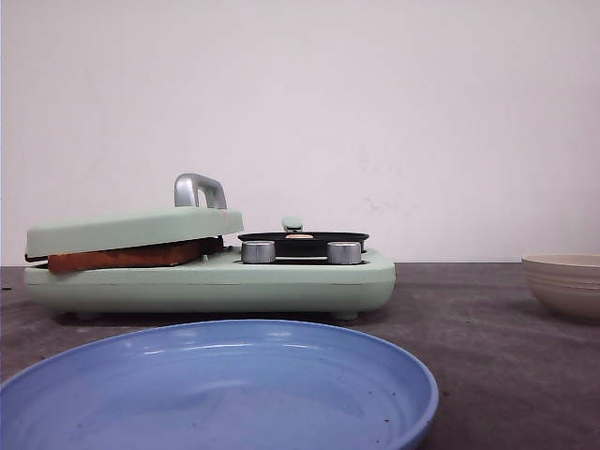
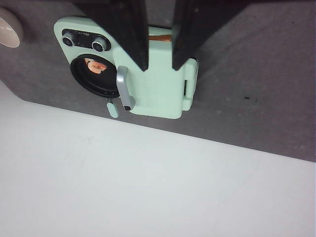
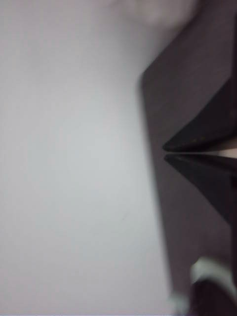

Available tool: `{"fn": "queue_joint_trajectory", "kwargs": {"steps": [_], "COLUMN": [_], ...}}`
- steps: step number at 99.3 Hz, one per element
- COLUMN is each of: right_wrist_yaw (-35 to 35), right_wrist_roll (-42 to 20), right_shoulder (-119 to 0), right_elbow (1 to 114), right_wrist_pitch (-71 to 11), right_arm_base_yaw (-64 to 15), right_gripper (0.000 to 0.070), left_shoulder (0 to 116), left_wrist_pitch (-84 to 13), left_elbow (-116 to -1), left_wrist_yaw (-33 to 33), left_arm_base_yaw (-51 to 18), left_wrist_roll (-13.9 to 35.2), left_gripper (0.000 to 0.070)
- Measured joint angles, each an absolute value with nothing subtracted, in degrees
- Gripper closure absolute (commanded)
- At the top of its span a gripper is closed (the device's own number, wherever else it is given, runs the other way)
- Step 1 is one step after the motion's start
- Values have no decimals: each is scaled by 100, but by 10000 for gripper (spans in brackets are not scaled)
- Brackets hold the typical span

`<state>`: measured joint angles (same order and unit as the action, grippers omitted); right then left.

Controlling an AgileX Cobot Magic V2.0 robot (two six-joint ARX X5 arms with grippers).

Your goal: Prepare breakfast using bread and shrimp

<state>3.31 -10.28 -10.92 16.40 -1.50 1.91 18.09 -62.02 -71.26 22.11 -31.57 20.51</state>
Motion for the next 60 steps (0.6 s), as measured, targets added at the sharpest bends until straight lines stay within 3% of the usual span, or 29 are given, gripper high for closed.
{"fn": "queue_joint_trajectory", "kwargs": {"steps": [22,23,33,45,60], "right_wrist_yaw": [108,257,259,259,259], "right_wrist_roll": [-805,-427,-427,-427,-427], "right_shoulder": [-436,-434,-434,-434,-434], "right_elbow": [744,760,760,760,760], "right_wrist_pitch": [-261,1789,1787,1787,1787], "right_arm_base_yaw": [187,187,187,187,187], "right_gripper": [700,700,700,700,700], "left_shoulder": [1809,1761,1678,1573,1413], "left_wrist_pitch": [-6202,-5011,-3531,-2143,-1594], "left_elbow": [-7126,-6375,-5194,-3715,-2268], "left_wrist_yaw": [2209,2689,2762,2353,1785], "left_arm_base_yaw": [-3157,-2364,-1815,-1164,-989], "left_wrist_roll": [2051,941,604,847,1400], "left_gripper": [700,700,700,700,700]}}
